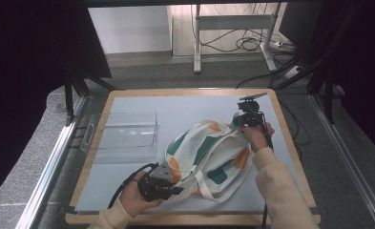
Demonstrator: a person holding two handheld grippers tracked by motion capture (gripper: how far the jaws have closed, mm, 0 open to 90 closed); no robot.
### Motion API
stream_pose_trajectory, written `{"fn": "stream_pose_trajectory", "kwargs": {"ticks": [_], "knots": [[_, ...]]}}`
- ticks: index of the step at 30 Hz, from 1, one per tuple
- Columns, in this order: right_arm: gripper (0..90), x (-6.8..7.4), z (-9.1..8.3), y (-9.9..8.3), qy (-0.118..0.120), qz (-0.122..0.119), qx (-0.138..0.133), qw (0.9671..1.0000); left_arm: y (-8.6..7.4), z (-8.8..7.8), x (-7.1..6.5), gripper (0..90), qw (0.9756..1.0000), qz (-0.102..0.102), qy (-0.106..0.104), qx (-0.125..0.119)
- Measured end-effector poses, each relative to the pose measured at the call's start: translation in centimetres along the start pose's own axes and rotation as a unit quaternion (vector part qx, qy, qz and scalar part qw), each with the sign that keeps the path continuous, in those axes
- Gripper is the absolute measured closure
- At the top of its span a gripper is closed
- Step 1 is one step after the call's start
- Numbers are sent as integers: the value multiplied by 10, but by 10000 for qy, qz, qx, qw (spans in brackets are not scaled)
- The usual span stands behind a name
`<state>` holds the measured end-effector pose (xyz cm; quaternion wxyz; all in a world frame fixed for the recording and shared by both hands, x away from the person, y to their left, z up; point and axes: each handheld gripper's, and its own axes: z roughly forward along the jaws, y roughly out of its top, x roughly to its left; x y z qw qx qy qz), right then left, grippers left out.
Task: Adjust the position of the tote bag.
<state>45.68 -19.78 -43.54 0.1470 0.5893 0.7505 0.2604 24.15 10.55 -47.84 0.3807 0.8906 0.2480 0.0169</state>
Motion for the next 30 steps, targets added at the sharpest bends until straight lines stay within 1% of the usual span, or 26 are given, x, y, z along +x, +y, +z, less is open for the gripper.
{"fn": "stream_pose_trajectory", "kwargs": {"ticks": [2,8,11,22,26,30], "knots": [[826,0,-1,0,27,-48,-3,10000,0,0,0,833,10000,3,3,0],[832,-3,-3,-1,164,-28,-33,9999,0,0,1,834,10000,-3,-5,-12],[834,-4,-4,-1,203,-106,-72,9997,-1,0,1,835,10000,-17,-6,-12],[838,-7,-11,-1,398,-185,-165,9989,-1,-1,2,839,10000,-7,-3,-12],[839,-9,-15,-2,491,-229,-264,9982,-1,-3,3,841,10000,34,3,17],[840,-10,-23,-3,588,-291,-389,9971,-1,-6,4,842,10000,12,7,-4]]}}
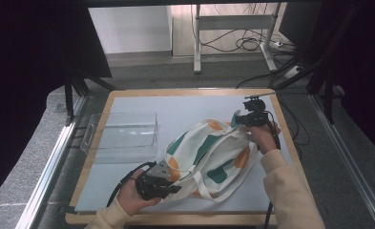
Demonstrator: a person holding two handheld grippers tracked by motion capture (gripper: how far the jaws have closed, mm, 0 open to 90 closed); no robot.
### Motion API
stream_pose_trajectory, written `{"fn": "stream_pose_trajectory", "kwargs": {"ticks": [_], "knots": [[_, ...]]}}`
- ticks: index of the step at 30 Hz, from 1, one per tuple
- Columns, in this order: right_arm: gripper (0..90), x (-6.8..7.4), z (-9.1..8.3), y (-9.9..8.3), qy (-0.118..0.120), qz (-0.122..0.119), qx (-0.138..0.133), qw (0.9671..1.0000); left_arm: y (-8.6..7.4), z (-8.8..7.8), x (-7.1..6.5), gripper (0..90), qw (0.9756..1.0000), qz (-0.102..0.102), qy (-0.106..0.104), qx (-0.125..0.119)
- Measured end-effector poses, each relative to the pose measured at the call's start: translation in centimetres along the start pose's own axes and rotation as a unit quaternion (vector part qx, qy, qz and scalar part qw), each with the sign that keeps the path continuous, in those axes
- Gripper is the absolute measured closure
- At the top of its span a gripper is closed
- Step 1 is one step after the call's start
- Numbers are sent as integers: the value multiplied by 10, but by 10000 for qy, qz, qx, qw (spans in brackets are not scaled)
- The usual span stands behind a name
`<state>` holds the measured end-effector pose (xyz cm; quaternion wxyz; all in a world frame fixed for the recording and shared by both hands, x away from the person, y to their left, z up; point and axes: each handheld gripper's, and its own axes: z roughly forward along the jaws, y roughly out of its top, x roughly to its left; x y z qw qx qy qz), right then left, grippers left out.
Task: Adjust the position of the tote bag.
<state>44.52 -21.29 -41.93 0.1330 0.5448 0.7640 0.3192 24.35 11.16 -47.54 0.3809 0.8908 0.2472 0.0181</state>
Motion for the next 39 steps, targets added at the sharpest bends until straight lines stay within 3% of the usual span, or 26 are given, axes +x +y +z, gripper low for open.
{"fn": "stream_pose_trajectory", "kwargs": {"ticks": [10,22,39], "knots": [[842,-3,-12,-2,80,-10,-118,9999,1,-6,7,843,9999,-35,99,-2],[842,-7,-31,-9,98,-106,-299,9994,3,-9,29,845,9994,-192,284,49],[843,-21,-60,-37,45,-126,-466,9988,24,-15,58,848,9961,-134,858,151]]}}
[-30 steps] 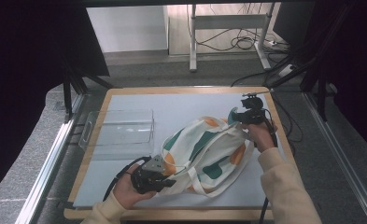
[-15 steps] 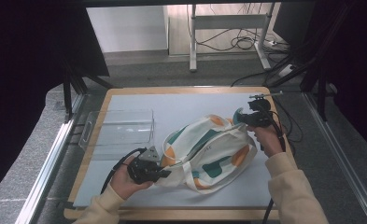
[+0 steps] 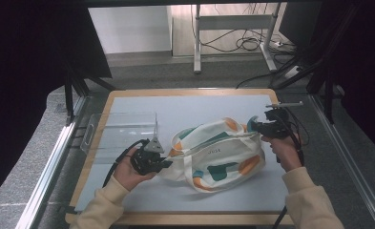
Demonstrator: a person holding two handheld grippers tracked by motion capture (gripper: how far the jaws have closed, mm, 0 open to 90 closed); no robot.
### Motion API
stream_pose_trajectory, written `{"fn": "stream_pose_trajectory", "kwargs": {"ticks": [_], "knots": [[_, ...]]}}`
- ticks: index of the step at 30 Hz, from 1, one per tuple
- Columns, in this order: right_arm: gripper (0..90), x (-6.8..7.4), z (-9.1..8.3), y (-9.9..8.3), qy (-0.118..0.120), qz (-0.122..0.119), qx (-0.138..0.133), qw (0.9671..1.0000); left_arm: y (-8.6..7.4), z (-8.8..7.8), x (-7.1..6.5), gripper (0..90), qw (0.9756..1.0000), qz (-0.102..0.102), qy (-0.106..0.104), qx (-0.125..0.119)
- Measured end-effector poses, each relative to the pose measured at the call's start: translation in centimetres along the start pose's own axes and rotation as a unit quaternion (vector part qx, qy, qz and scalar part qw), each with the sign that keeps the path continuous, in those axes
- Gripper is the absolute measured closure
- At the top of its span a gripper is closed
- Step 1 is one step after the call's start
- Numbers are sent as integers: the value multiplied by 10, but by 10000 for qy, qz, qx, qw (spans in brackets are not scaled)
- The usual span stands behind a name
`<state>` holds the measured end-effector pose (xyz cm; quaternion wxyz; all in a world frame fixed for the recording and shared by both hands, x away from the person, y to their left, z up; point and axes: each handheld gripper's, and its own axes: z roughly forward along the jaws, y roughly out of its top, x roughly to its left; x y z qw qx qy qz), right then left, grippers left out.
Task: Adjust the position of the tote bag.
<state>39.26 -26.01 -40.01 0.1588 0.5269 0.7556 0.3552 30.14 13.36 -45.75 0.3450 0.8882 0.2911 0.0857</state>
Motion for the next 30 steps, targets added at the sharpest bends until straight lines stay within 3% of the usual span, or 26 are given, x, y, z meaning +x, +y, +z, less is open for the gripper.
{"fn": "stream_pose_trajectory", "kwargs": {"ticks": [6,11,15,22,30], "knots": [[842,-2,-19,-9,20,-23,-132,9999,13,0,7,848,9998,18,201,-22],[841,-6,-28,-22,5,89,-234,9997,24,6,15,848,9994,40,342,66],[840,-9,-33,-39,64,239,-315,9992,32,14,22,848,9992,-65,387,92],[839,-13,-36,-66,49,446,-389,9982,38,24,24,846,9989,-10,423,184],[831,-17,-30,-70,-4,528,-400,9978,34,23,19,842,9992,-41,375,97]]}}
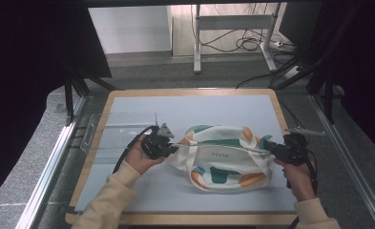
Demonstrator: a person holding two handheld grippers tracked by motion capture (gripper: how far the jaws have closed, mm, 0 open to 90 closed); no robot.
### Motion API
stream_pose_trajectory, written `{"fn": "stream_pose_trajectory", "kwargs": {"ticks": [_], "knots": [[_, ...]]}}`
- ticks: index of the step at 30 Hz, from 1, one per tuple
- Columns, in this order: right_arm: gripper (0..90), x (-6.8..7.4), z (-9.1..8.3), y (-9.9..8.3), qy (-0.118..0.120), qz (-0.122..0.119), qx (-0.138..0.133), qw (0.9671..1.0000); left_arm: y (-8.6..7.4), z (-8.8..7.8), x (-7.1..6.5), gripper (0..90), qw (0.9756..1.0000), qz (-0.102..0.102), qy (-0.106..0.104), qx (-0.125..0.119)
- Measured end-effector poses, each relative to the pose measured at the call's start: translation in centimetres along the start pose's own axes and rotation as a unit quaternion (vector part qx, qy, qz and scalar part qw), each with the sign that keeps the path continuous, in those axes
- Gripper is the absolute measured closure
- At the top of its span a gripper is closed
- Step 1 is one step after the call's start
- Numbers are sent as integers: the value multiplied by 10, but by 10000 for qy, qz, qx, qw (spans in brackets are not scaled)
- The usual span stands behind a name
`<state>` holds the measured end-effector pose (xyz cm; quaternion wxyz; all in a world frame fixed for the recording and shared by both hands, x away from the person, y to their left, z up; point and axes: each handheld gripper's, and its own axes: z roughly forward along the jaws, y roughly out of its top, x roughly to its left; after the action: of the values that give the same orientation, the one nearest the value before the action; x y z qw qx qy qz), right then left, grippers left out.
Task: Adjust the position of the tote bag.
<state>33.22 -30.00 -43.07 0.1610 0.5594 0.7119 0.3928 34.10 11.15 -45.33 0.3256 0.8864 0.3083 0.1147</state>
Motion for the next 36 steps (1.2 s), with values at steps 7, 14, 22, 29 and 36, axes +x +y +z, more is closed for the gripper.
{"fn": "stream_pose_trajectory", "kwargs": {"ticks": [7,14,22,29,36], "knots": [[778,1,0,0,-102,-46,7,9999,-4,-2,-2,818,10000,-1,-24,-20],[416,3,-9,0,-480,-128,-192,9986,-5,-10,-8,598,9996,37,-12,-283],[375,5,-30,13,-486,-199,-451,9976,-6,-35,-13,449,9967,20,63,-808],[369,32,-29,26,-52,-729,-512,9960,-9,-47,-13,397,9950,-89,17,-995],[387,66,-9,28,514,-1328,-267,9895,-12,-49,-11,384,9946,-173,42,-1025]]}}
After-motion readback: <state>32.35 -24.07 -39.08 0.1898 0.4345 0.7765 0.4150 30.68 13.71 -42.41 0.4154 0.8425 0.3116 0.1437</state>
